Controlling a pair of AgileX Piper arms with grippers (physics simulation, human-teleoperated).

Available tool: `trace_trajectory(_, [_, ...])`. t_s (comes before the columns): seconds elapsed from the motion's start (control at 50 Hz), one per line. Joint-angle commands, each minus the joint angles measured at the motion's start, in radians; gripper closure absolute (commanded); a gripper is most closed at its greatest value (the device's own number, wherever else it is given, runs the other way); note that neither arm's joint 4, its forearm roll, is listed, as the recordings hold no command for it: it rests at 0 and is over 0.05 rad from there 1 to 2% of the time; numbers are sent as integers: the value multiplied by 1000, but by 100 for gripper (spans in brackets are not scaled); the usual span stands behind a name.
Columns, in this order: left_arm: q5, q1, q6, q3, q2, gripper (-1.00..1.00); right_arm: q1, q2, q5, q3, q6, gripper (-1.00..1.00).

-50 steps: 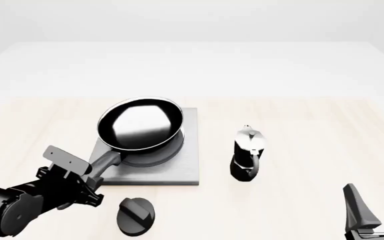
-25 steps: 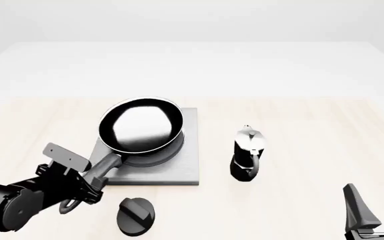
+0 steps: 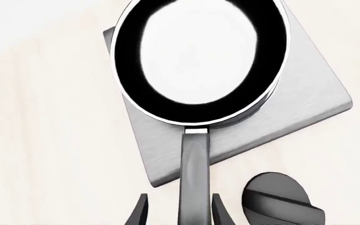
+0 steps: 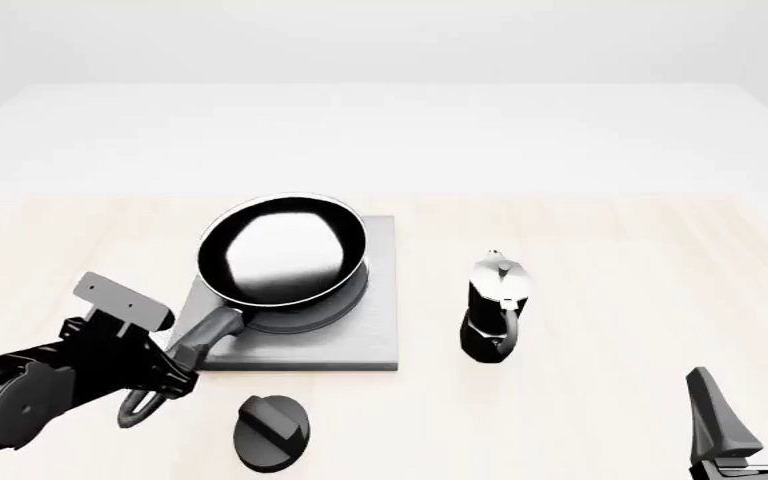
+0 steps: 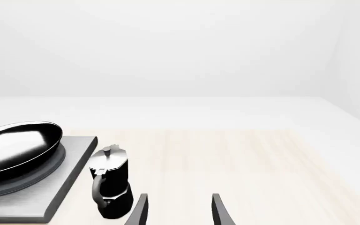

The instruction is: Turn on the stove and put the frying pan on it.

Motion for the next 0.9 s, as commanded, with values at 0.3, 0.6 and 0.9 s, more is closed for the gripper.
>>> trace_trajectory(0.3, [158,-7,-6,-108,-133,-100,0,0,0,0,0,-100])
trace_trajectory(0.6, [208,4,20,-157,-187,-100,0,0,0,0,0,-100])
trace_trajectory(0.9, [251,2,34,-203,-231,-100,0,1,0,0,0,-100])
